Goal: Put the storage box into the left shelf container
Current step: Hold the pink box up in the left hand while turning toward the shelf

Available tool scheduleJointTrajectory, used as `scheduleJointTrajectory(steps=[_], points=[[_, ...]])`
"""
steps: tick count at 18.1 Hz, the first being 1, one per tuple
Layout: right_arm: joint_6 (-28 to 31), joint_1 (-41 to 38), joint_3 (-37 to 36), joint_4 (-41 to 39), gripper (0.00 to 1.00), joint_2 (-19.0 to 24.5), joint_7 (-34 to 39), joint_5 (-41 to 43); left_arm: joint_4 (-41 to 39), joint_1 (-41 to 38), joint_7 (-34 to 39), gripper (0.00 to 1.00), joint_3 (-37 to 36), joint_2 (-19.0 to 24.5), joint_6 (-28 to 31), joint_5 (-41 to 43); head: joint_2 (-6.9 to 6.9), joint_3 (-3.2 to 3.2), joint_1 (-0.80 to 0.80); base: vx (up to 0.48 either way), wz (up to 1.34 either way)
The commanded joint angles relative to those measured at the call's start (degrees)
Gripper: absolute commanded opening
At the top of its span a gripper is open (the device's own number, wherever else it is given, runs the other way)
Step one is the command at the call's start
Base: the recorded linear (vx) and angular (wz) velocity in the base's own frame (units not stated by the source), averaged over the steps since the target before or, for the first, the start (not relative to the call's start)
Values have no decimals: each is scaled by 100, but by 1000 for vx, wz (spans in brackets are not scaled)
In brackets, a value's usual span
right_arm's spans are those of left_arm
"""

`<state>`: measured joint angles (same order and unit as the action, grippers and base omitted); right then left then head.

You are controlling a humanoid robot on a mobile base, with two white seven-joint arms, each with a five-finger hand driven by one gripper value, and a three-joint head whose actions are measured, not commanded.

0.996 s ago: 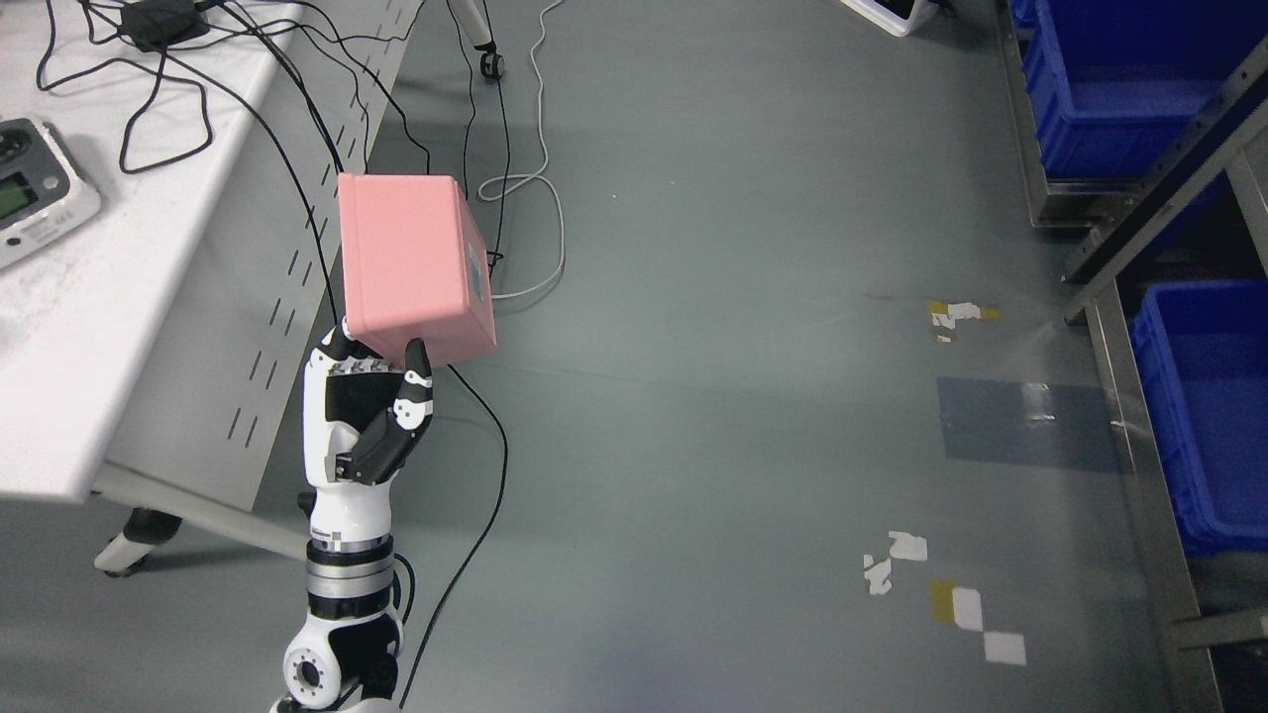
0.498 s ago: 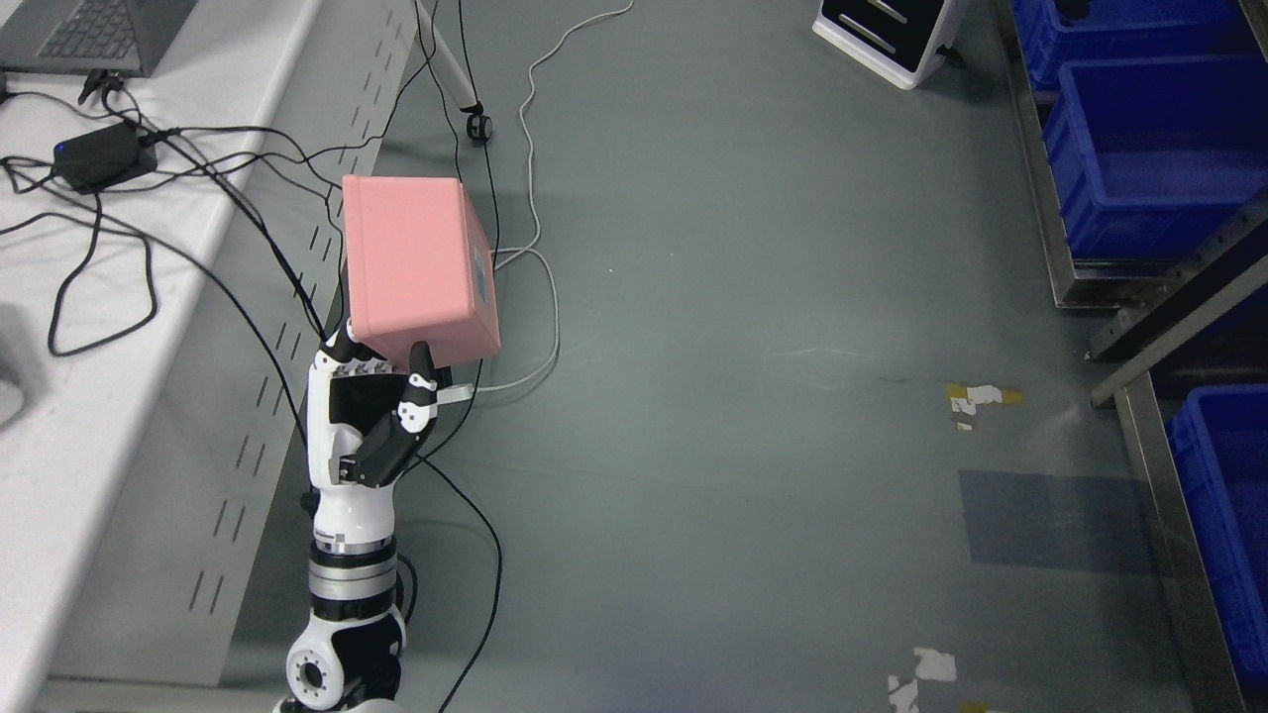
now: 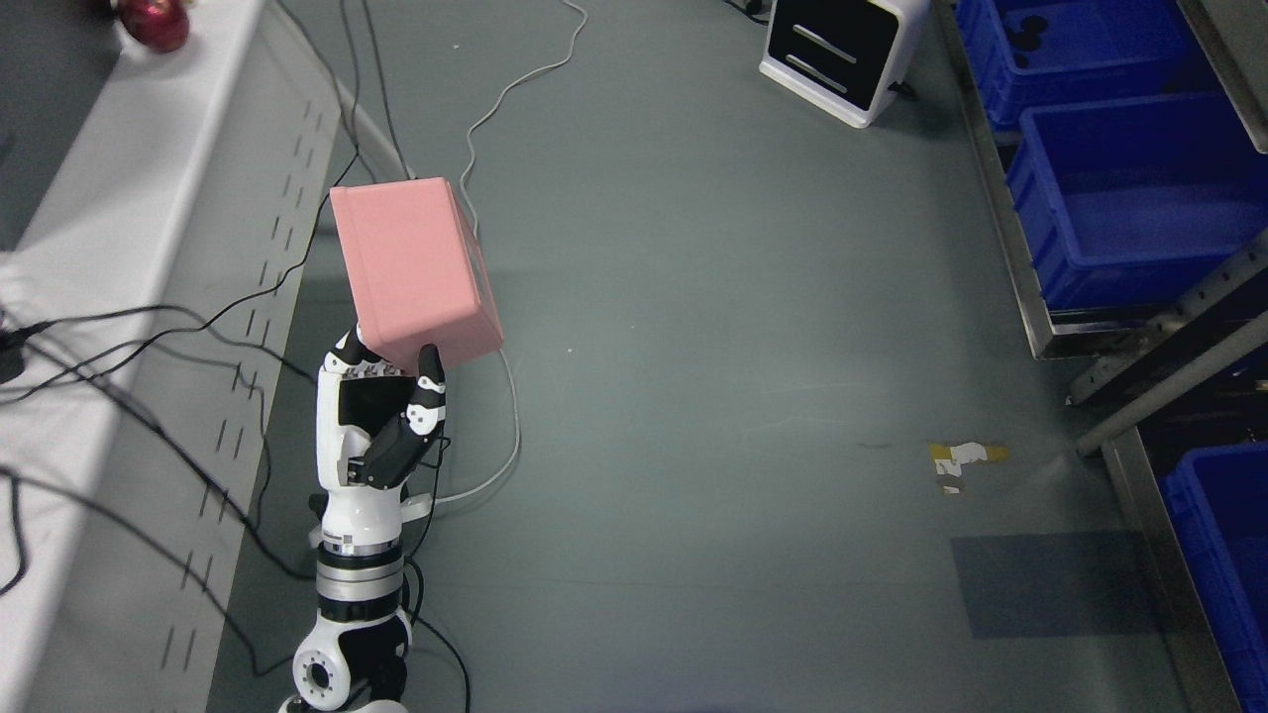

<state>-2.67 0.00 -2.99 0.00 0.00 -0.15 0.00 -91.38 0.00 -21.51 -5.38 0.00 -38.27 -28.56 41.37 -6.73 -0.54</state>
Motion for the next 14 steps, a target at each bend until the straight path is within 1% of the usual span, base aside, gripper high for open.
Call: scheduleJointTrajectory(steps=[1, 5, 8, 10, 13, 14], points=[[-14, 26, 0, -100, 100, -100, -2, 123, 252, -96, -11, 4, -121, 100, -49, 9, 0, 0, 0, 333, -419], [-23, 26, 0, -100, 100, -100, 6, 123, 296, -96, -11, 5, -191, 100, -49, 9, 0, 0, 0, 284, -661], [-14, 26, 0, -100, 100, -100, 6, 123, 348, -175, -11, 6, -349, 100, -58, 44, 0, 0, 0, 281, -905], [-14, 17, 0, -100, 100, -100, 6, 123, 462, -298, -11, 6, -481, 100, -67, 219, 0, 0, 0, 313, -1001], [-23, 17, 0, -100, 100, -100, -2, 123, 883, -465, -11, 6, -640, 100, -137, 448, 0, 0, 0, 315, -938], [-14, 17, -9, -100, 100, -100, -2, 123, 1015, -509, -11, 5, -640, 100, -320, 448, 0, 0, 0, 225, -998]])
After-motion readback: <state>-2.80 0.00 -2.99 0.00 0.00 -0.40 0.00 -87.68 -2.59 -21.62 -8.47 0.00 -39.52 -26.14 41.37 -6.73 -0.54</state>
